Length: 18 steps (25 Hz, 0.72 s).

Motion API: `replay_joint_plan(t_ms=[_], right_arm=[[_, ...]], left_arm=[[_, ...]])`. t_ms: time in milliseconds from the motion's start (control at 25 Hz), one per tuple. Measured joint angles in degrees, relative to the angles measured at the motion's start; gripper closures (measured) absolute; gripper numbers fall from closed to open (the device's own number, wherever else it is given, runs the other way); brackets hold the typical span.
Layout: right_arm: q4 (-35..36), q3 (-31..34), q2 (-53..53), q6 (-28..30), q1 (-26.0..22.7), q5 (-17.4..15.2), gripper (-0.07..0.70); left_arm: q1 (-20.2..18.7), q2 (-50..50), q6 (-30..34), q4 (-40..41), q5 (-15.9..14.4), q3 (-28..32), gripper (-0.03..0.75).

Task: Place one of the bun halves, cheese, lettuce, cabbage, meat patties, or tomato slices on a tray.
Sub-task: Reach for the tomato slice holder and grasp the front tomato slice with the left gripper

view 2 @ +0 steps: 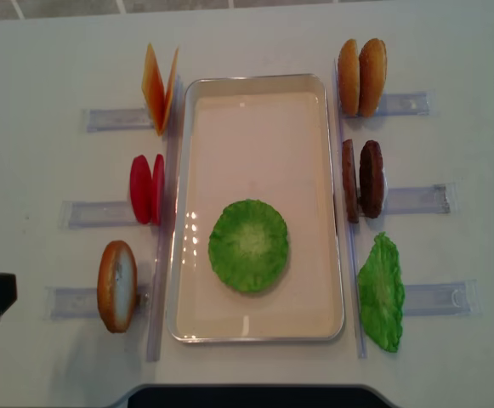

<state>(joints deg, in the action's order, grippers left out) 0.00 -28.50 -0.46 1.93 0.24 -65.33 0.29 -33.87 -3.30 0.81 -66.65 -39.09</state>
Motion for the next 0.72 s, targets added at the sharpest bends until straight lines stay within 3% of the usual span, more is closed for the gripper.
replay_joint_plan(t_ms=[360,720], right_arm=[[0.0,0.0,0.0,0.0,0.0,0.1,0.043],[0.7,0.0,0.0,0.0,0.0,0.1,0.043]], left_arm=[[0.0,-18.5,-0.7,3.4,-2.8,-10.1,0.179],[0.0,-35.3,-2.5,3.9,-3.3,-22.0,0.179]])
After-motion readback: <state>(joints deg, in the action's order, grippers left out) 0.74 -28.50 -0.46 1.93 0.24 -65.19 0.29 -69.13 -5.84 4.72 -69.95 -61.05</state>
